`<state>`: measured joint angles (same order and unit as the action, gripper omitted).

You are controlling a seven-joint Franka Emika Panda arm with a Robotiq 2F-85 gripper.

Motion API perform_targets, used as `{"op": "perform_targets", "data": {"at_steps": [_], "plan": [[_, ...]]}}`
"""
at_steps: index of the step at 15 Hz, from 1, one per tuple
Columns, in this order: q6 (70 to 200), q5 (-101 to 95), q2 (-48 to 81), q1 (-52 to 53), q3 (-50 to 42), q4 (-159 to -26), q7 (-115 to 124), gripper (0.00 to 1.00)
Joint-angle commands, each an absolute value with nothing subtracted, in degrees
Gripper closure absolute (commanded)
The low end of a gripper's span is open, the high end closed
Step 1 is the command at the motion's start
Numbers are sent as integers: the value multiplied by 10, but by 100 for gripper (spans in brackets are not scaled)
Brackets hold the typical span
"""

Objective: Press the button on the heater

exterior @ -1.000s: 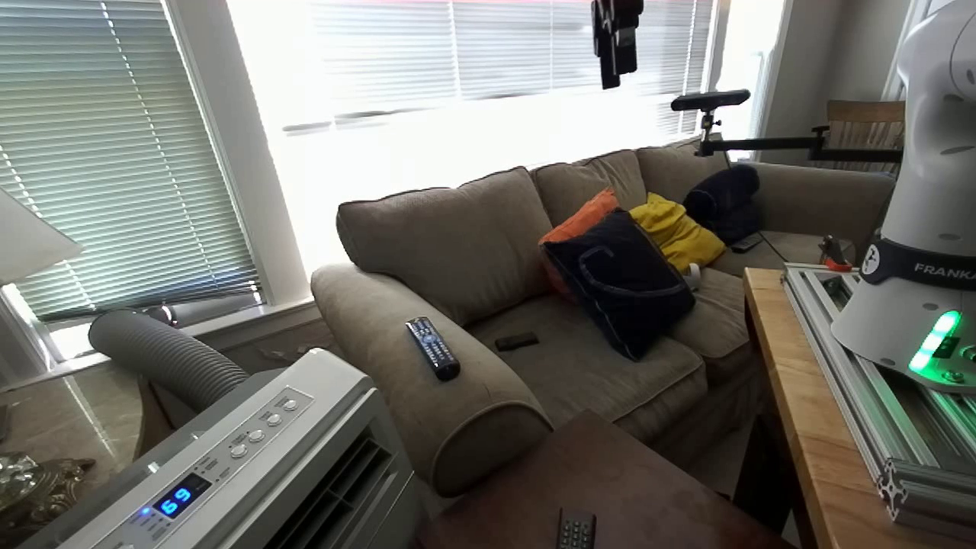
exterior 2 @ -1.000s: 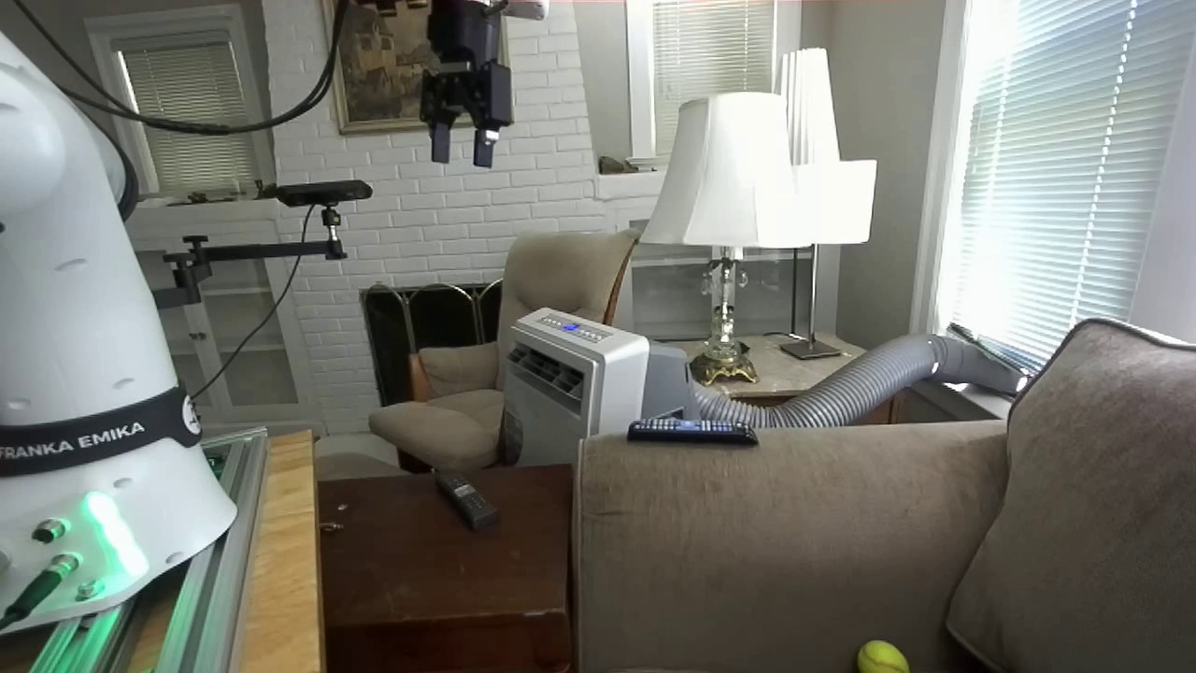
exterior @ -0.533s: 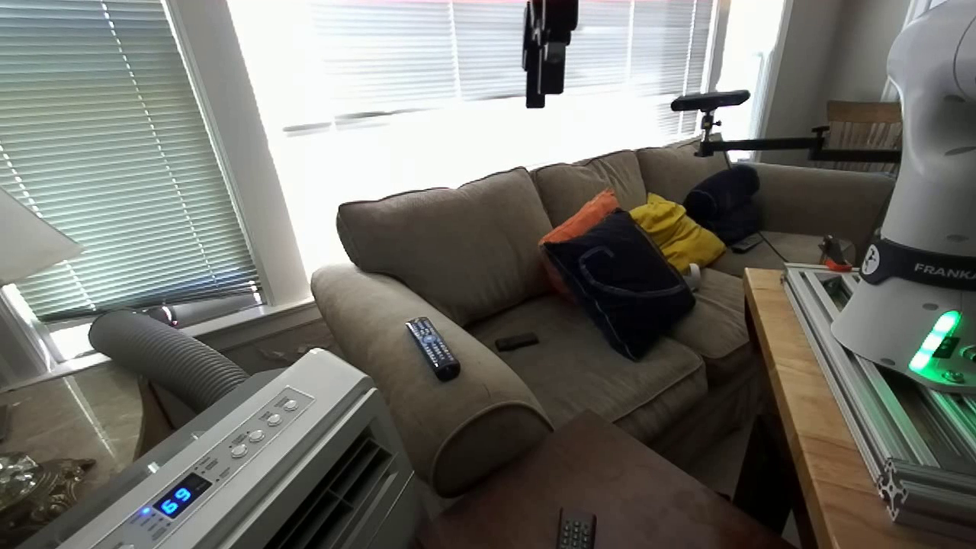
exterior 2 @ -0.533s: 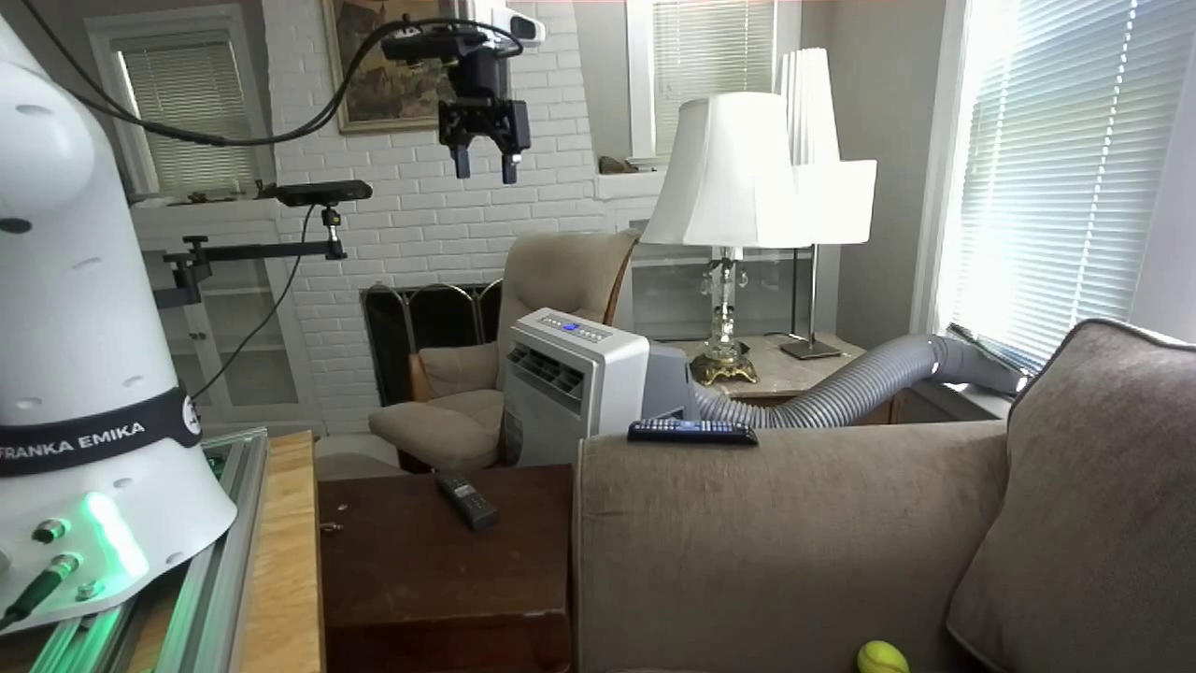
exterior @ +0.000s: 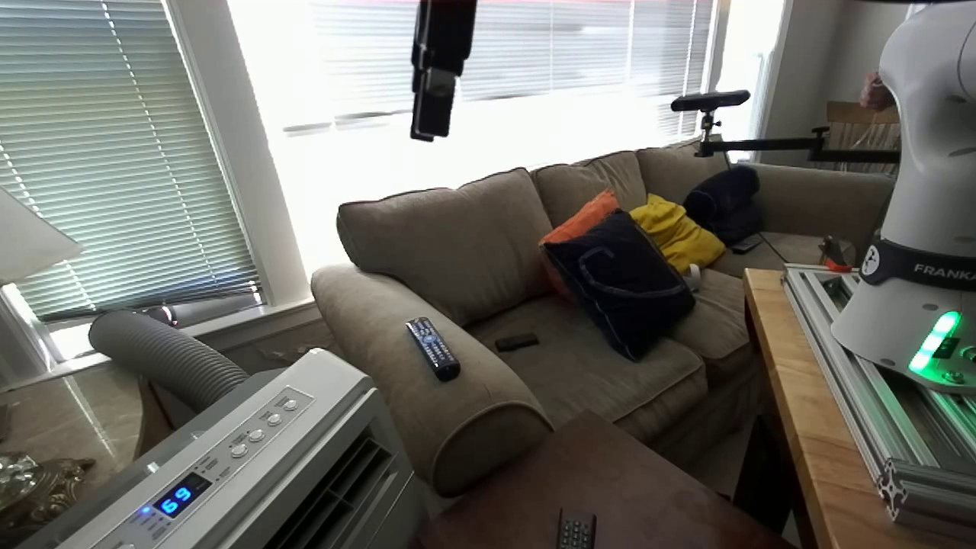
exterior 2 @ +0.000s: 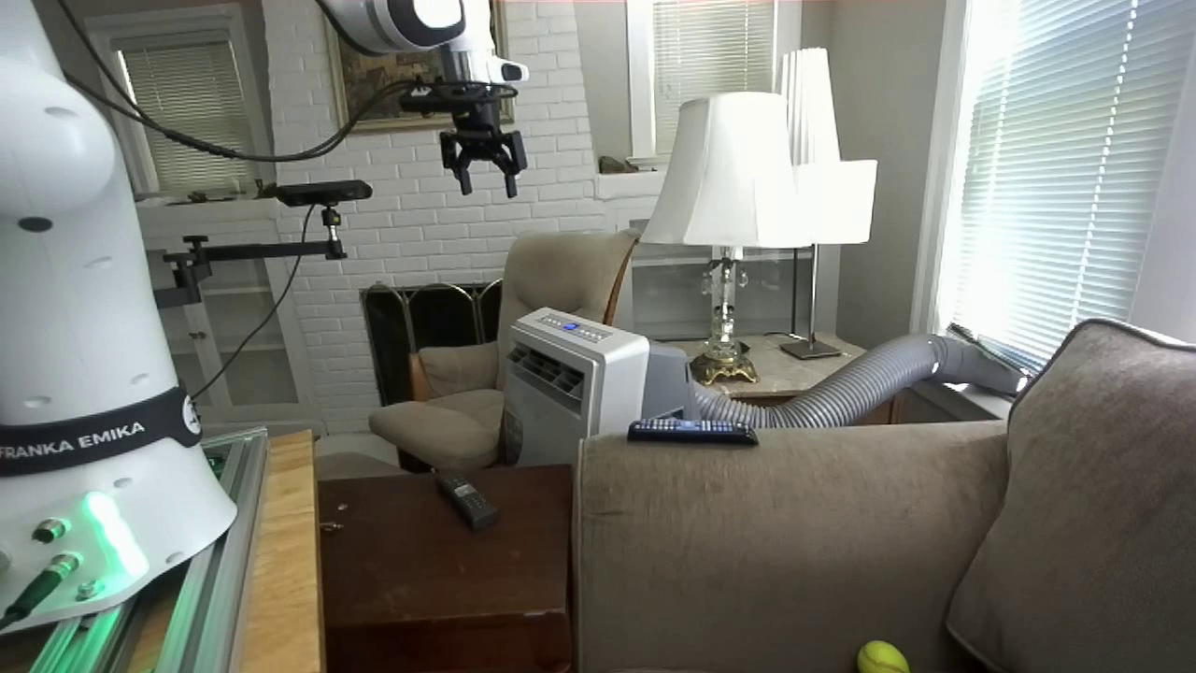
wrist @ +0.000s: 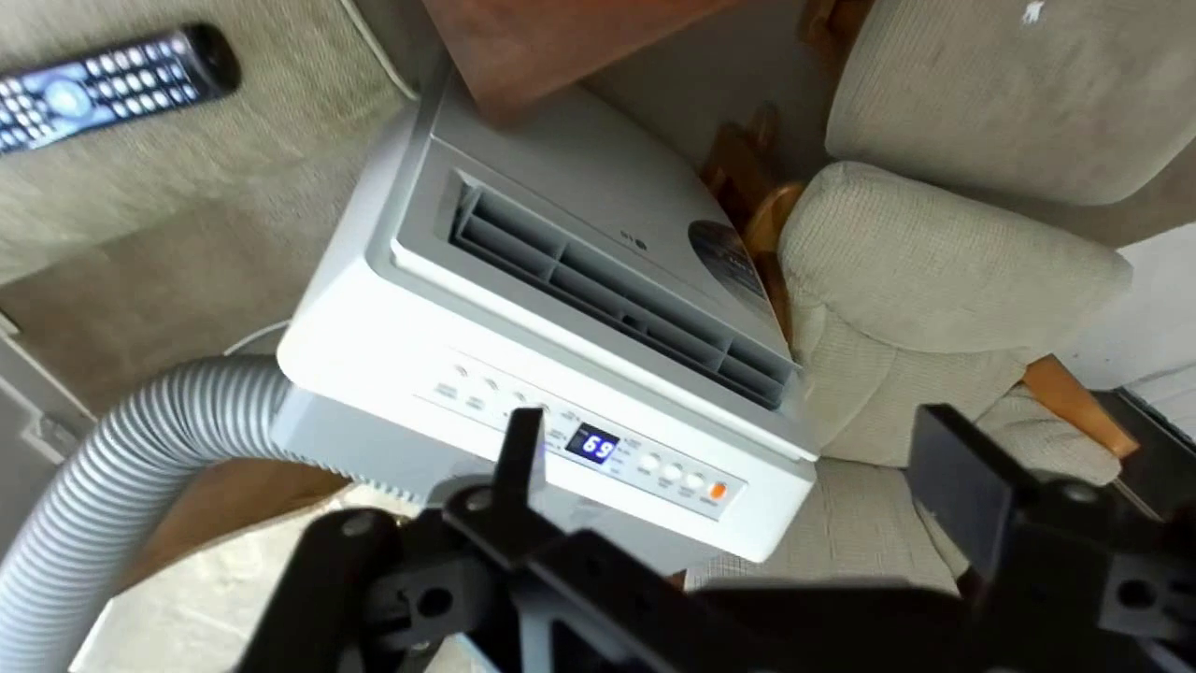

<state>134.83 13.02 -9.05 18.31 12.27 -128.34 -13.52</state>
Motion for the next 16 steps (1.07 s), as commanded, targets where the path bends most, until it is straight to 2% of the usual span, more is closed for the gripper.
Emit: {"op": "perform_targets", "data": {"at_steps": [1, 6, 10, 11, 16], "plan": [[1410, 107, 16, 188, 157, -1197, -103, 0], [1447, 34, 138, 208, 185, -1080, -32, 0], [1425, -56, 229, 252, 161, -966, 68, 0], [1440, -19, 176, 230, 177, -1037, 23, 0], [1441, -23, 189, 233, 175, -1025, 29, 0]]}}
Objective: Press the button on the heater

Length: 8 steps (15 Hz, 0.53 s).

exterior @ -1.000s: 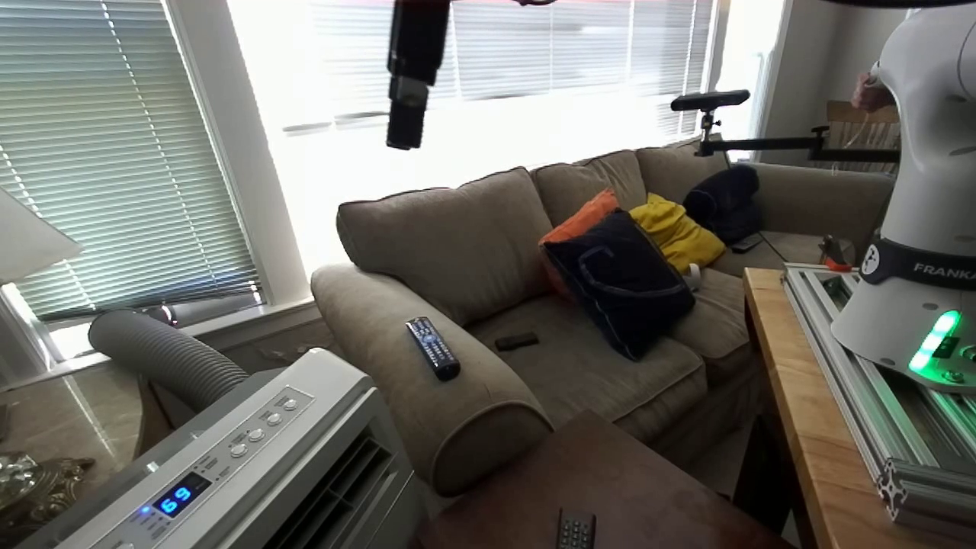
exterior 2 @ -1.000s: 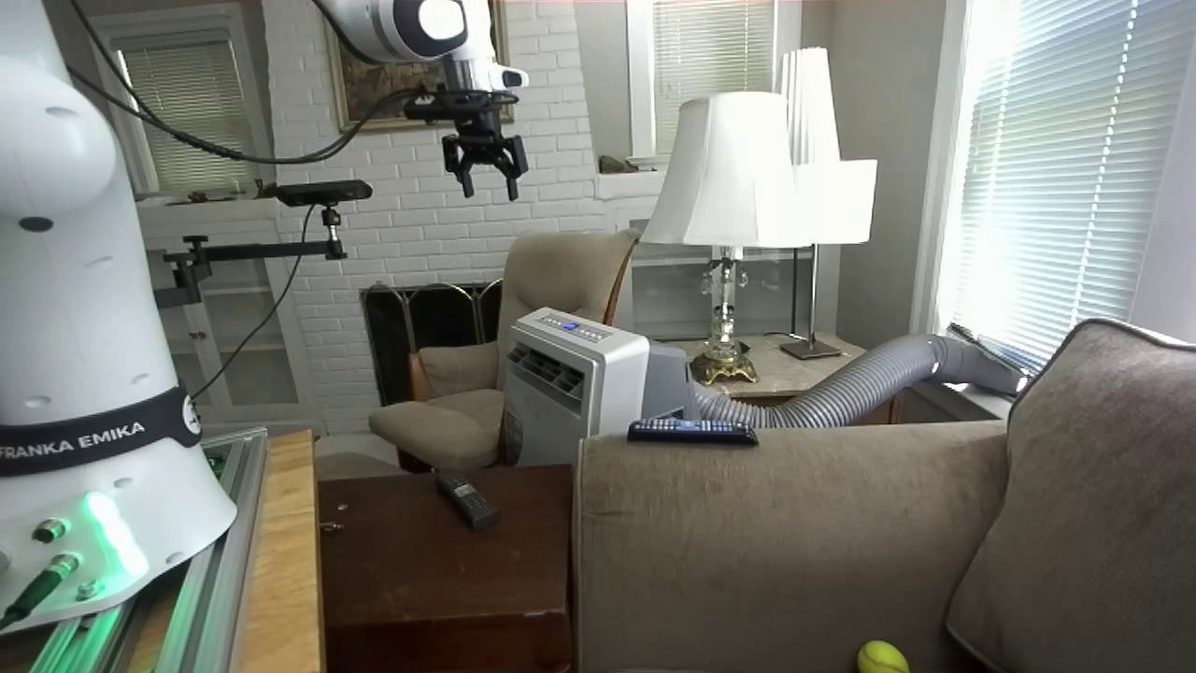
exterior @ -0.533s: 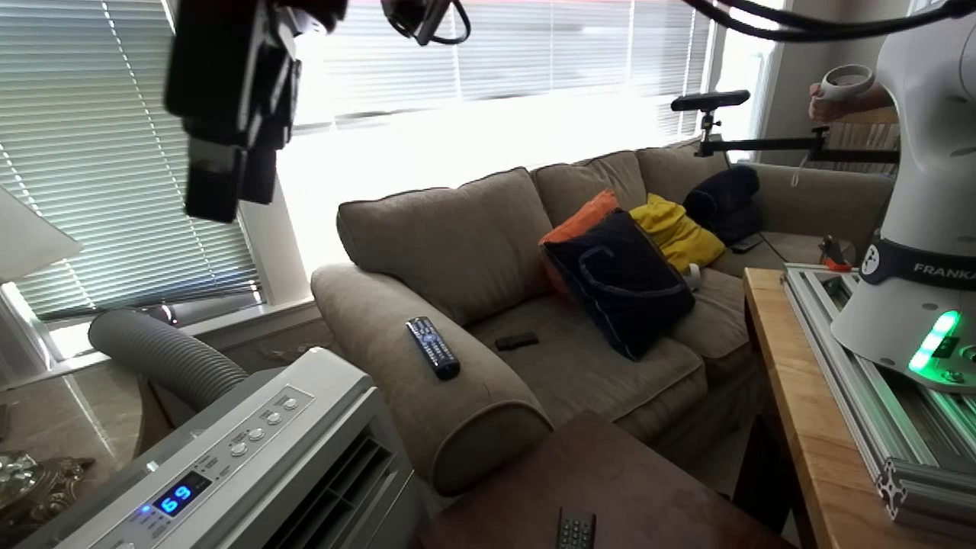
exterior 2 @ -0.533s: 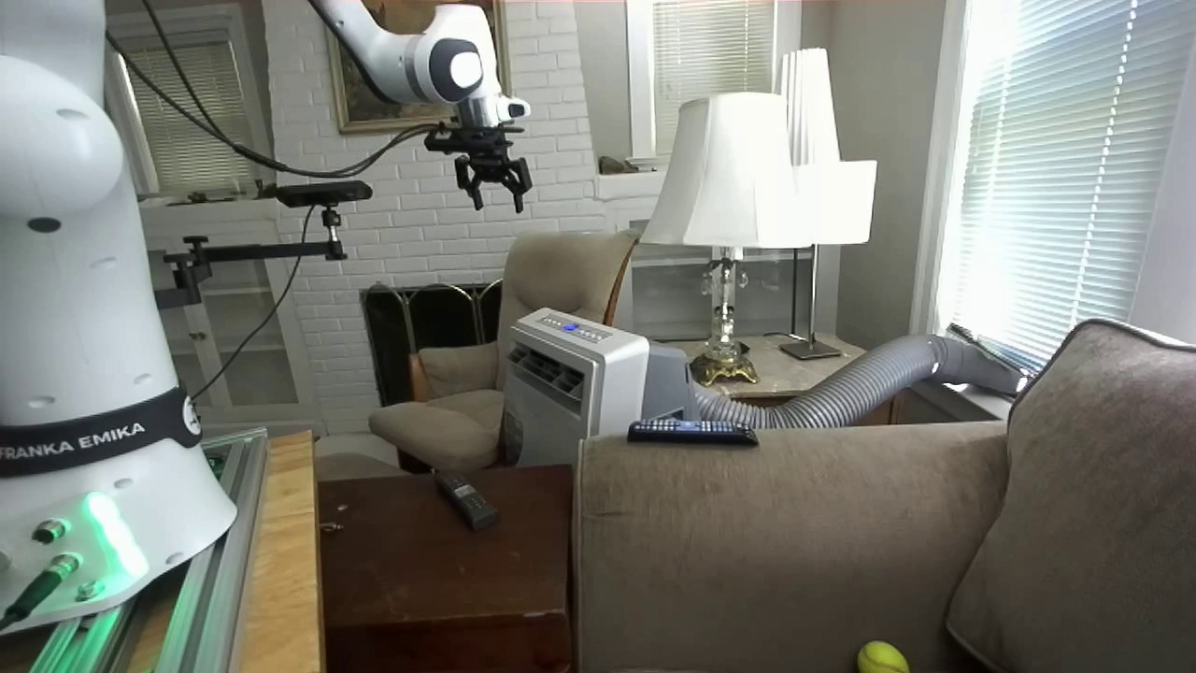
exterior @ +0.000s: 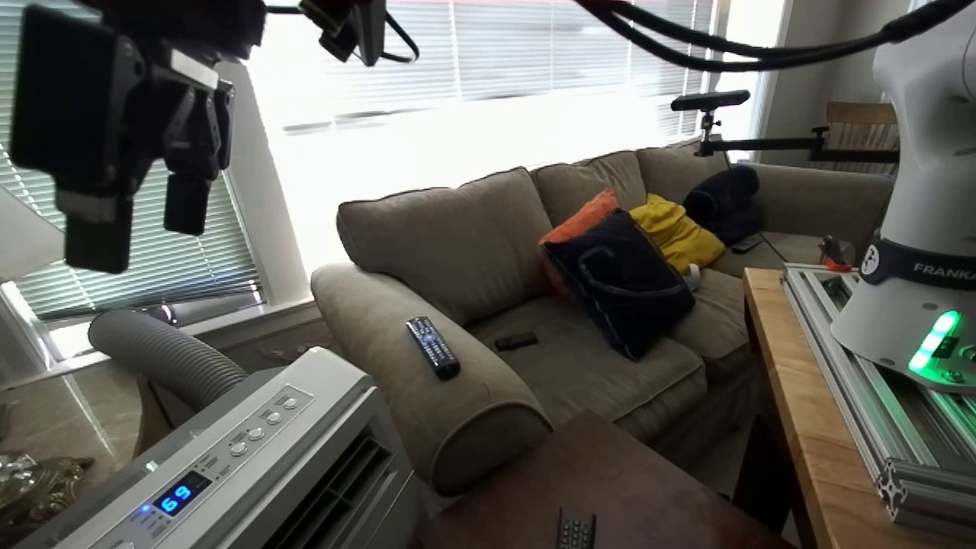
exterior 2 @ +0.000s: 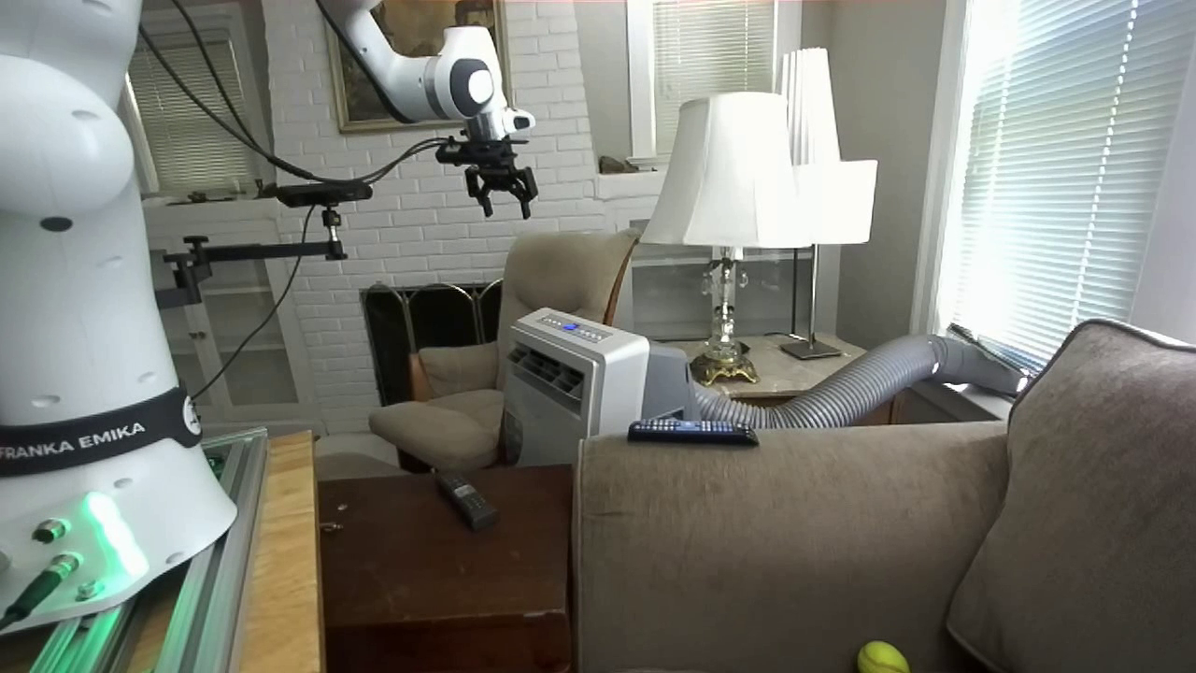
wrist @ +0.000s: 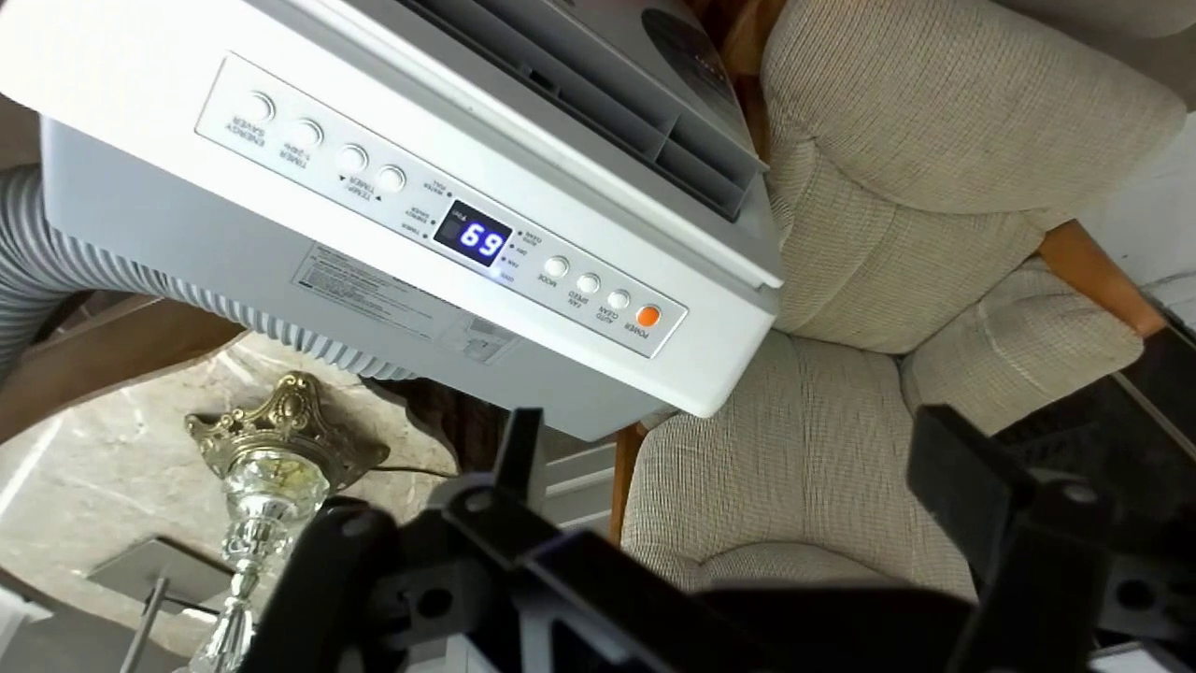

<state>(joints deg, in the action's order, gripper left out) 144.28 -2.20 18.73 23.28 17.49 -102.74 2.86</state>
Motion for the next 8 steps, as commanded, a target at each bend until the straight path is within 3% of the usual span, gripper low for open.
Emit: {"op": "perform_targets", "data": {"at_steps": [1, 8], "plan": [[1441, -23, 188, 233, 175, -1025, 29, 0], [1483, -57, 194, 244, 156, -1036, 50, 0]]}}
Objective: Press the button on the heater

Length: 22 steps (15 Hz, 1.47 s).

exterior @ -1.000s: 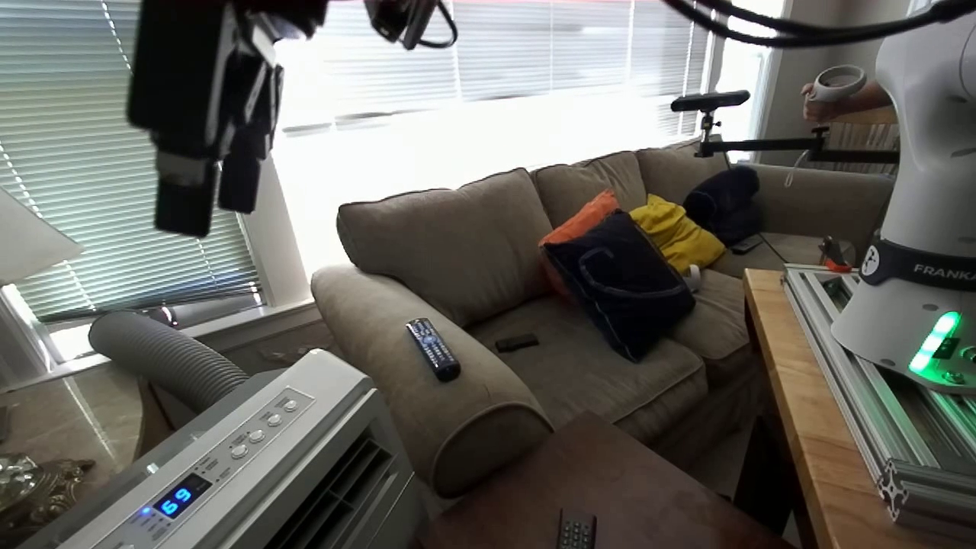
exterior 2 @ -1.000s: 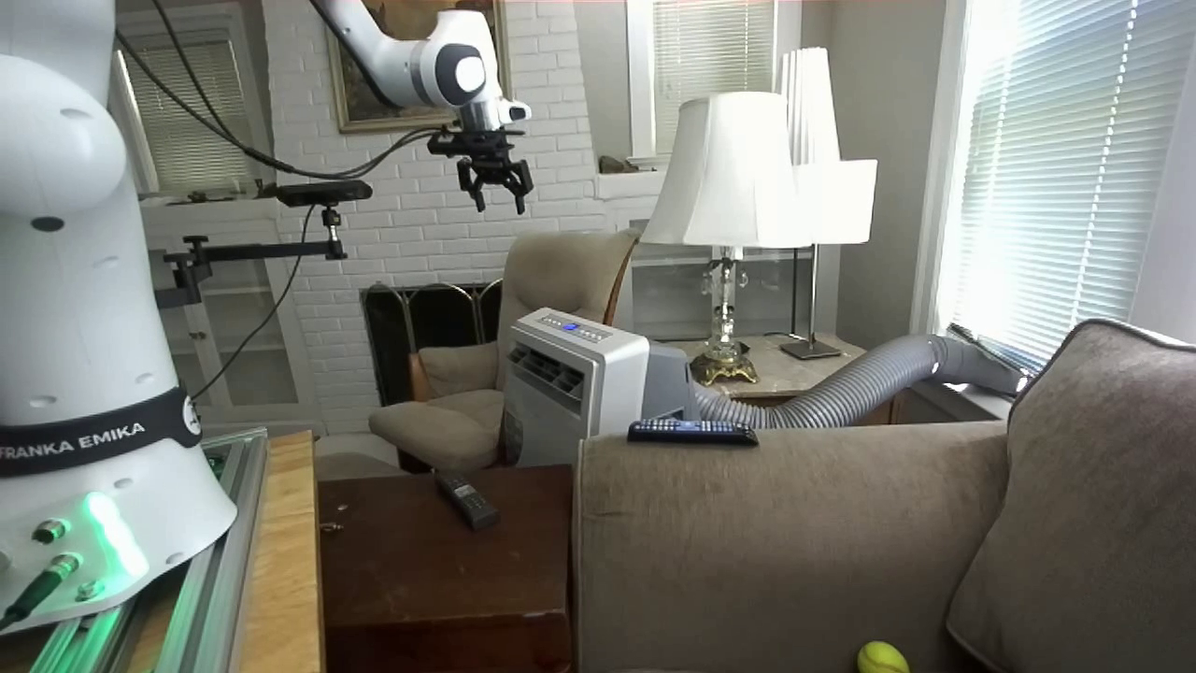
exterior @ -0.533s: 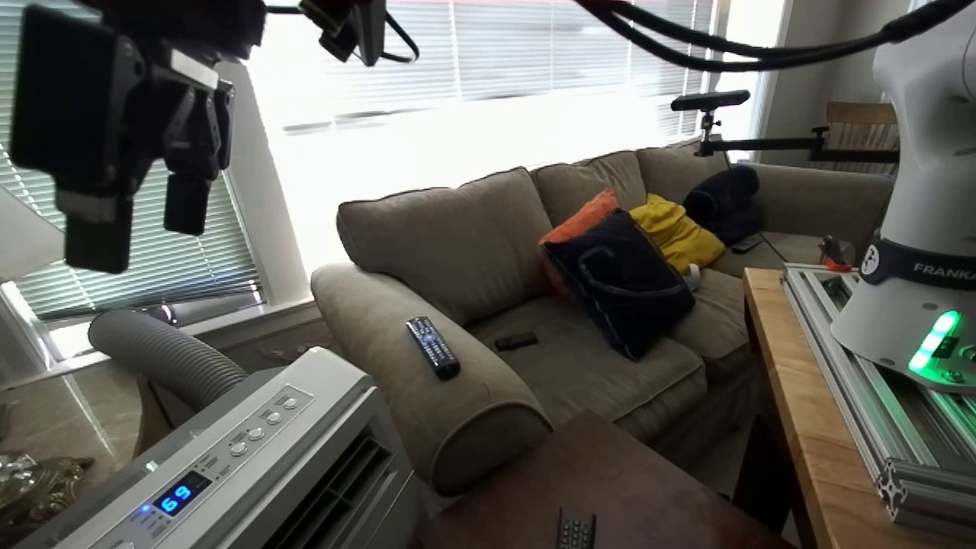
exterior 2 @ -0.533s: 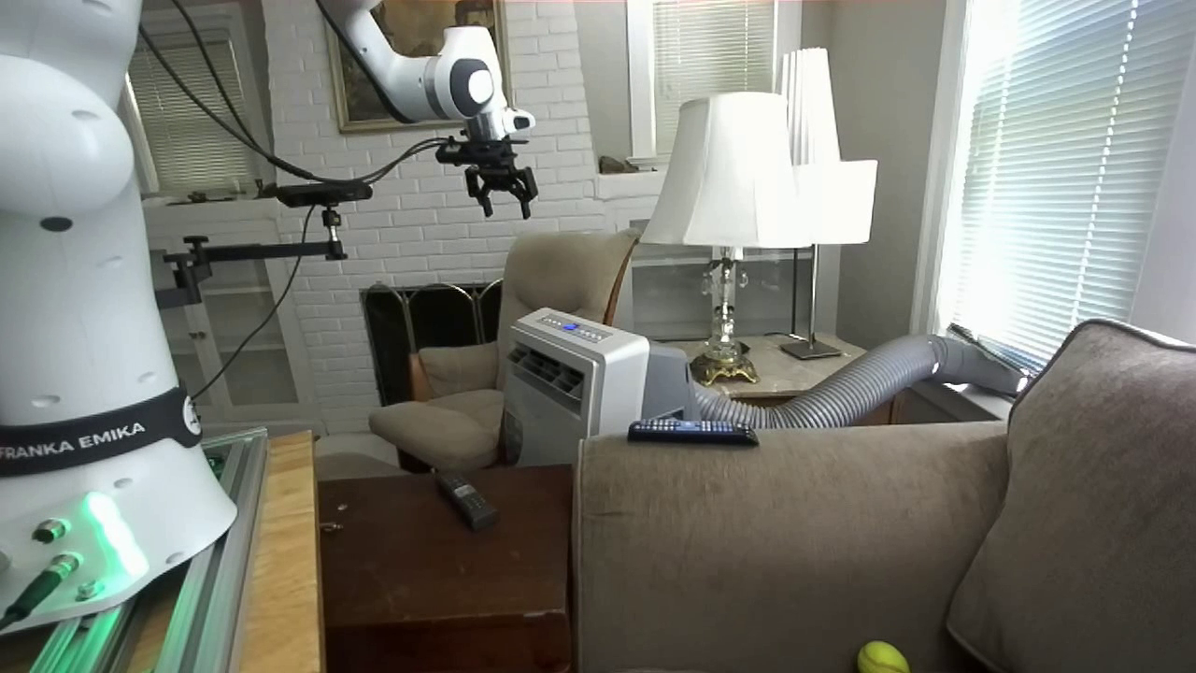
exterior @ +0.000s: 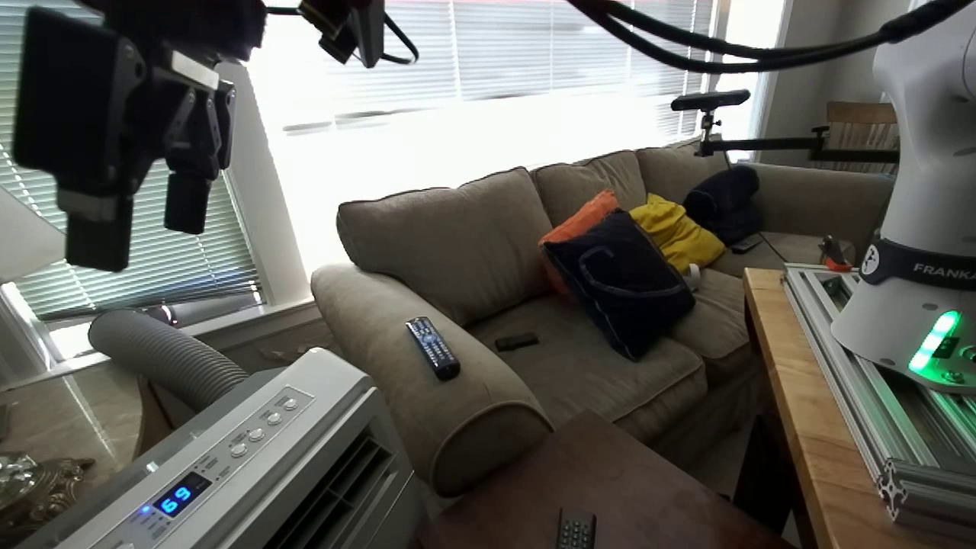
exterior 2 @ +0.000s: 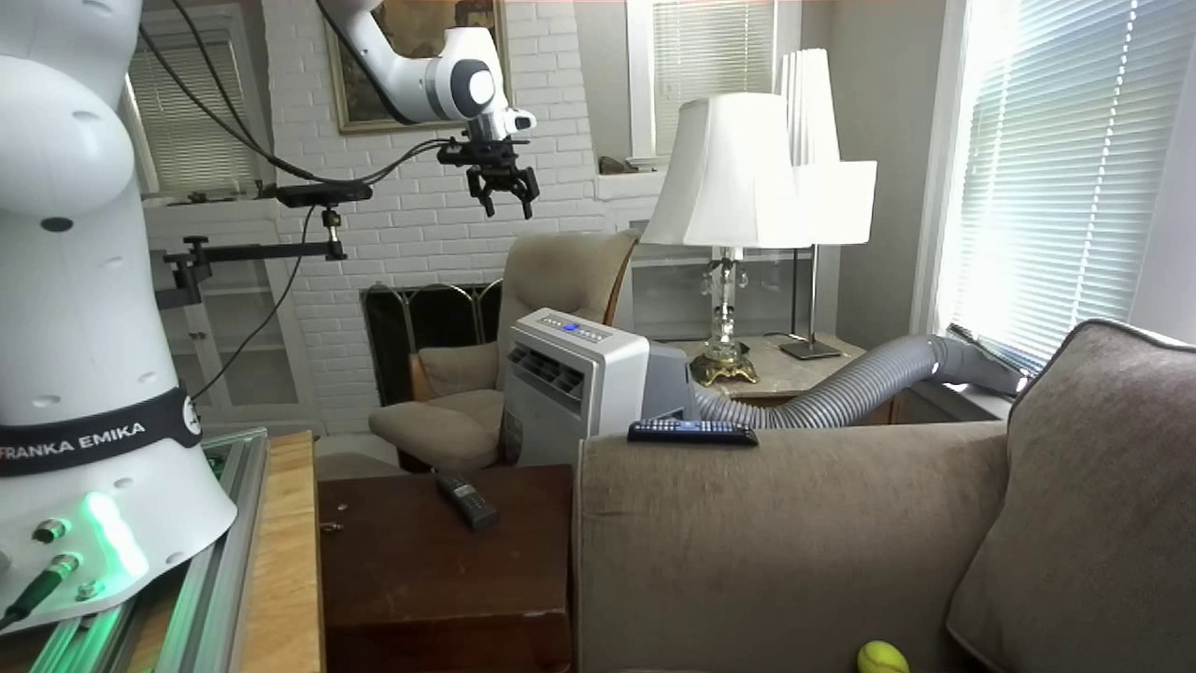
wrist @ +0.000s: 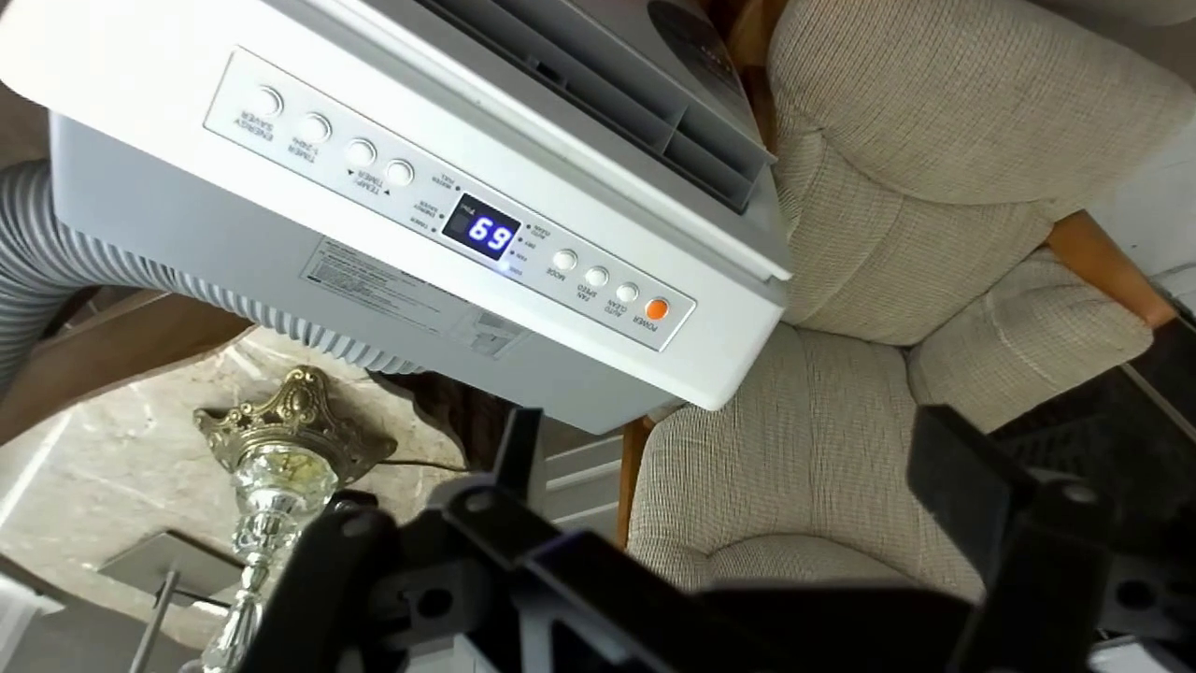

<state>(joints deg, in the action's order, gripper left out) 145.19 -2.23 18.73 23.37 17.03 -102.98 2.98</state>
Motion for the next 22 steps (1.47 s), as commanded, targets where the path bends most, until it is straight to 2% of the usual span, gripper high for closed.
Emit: {"op": "perform_targets", "data": {"at_steps": [1, 5, 10, 11, 12, 14, 22], "plan": [[1487, -63, 202, 246, 154, -1031, 50, 0], [1508, -103, 259, 267, 139, -991, 53, 0], [1509, -133, 366, 321, 113, -873, 69, 0], [1507, -136, 391, 333, 105, -844, 74, 5], [1501, -137, 416, 345, 96, -813, 77, 26], [1487, -137, 454, 367, 76, -759, 79, 31], [1426, -124, 597, 431, 16, -565, 86, 89]]}}
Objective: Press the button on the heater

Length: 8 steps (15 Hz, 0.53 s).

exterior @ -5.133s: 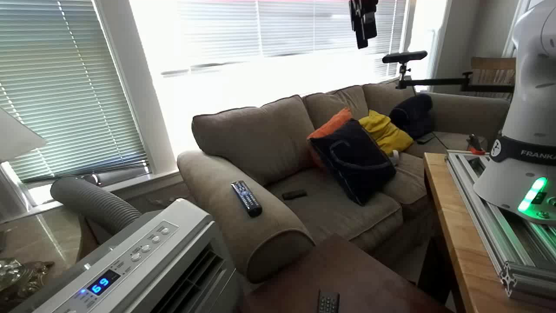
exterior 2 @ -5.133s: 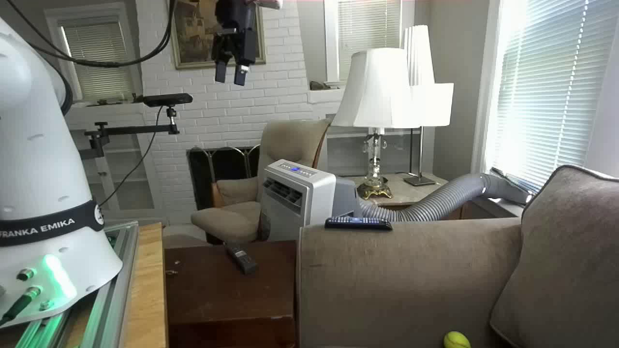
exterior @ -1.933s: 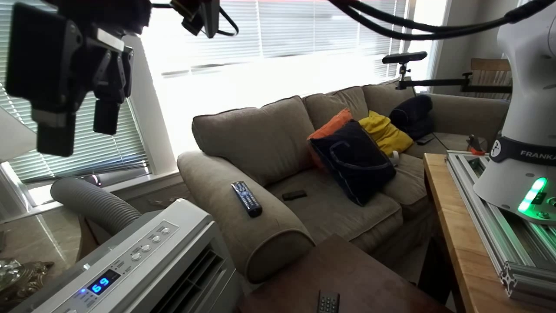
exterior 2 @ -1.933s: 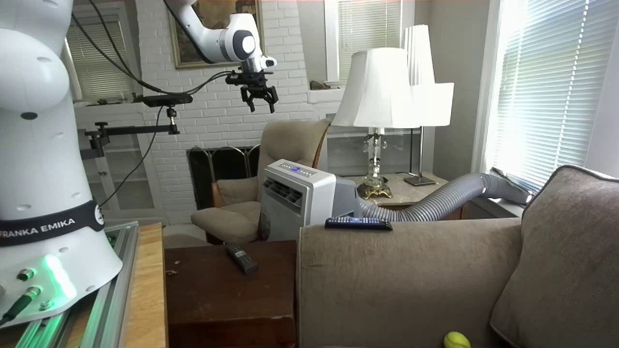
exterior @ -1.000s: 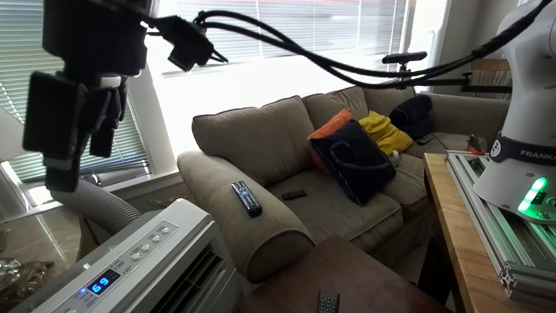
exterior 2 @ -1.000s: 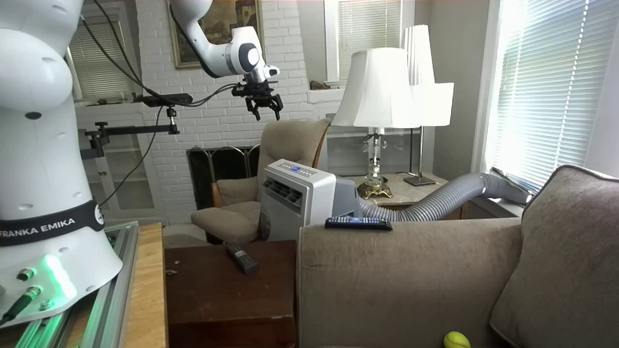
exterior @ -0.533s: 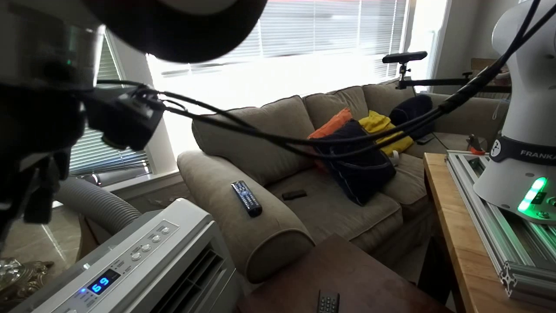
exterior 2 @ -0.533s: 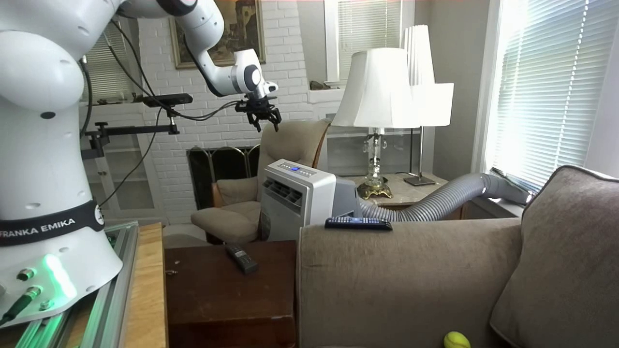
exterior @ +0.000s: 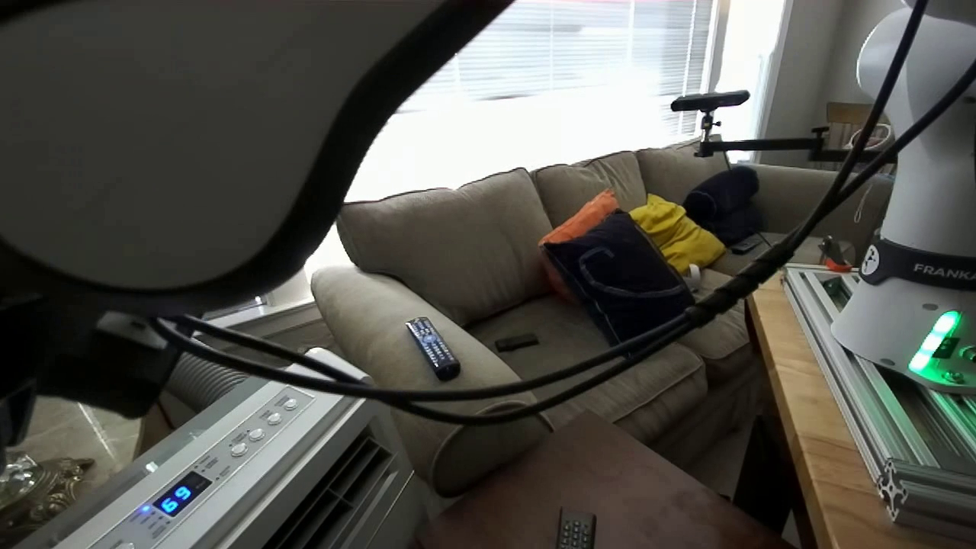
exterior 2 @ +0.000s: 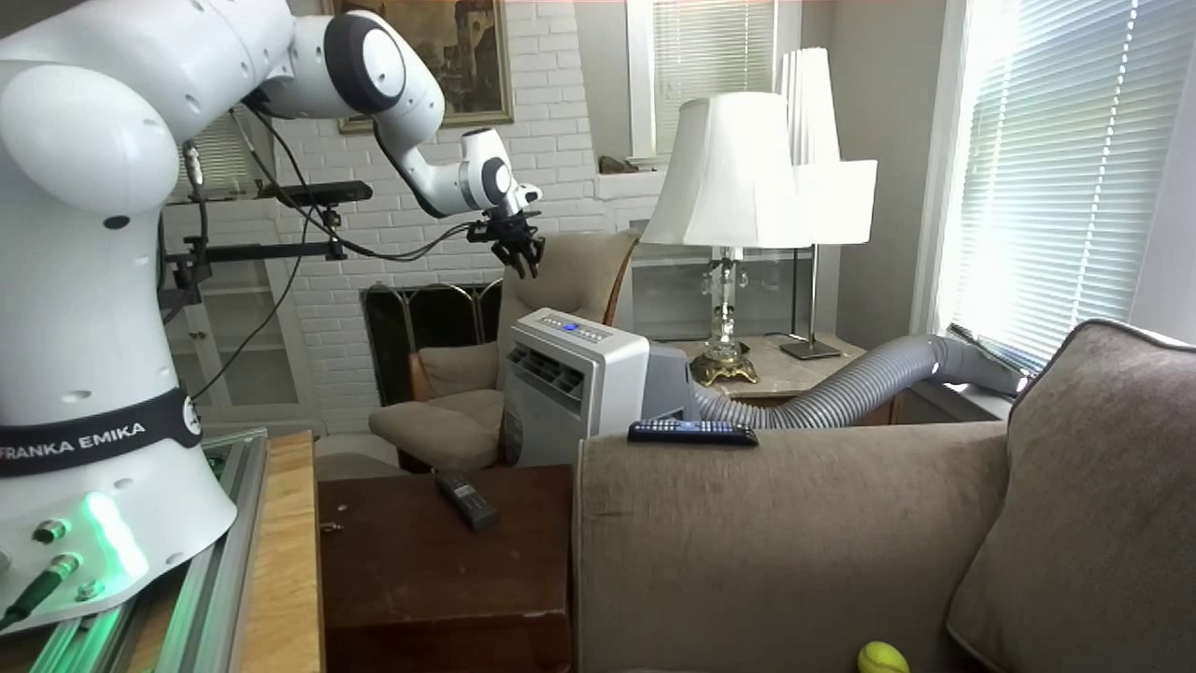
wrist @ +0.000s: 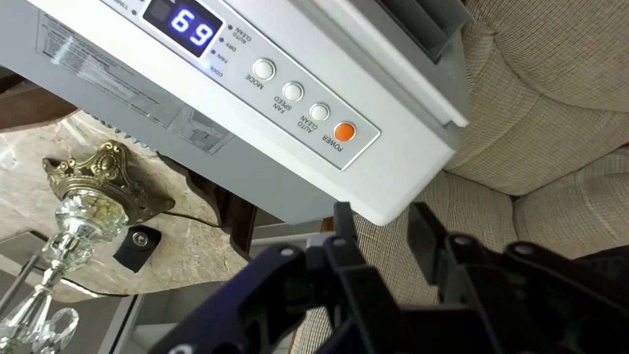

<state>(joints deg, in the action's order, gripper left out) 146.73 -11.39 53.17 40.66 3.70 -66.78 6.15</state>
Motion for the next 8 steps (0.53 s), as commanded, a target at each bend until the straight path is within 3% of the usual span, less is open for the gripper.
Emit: {"op": "perform_targets", "data": {"at_steps": [1, 8], "plan": [[1418, -123, 610, 436, 10, -548, 89, 97], [1379, -123, 683, 449, -22, -450, 113, 100]]}}
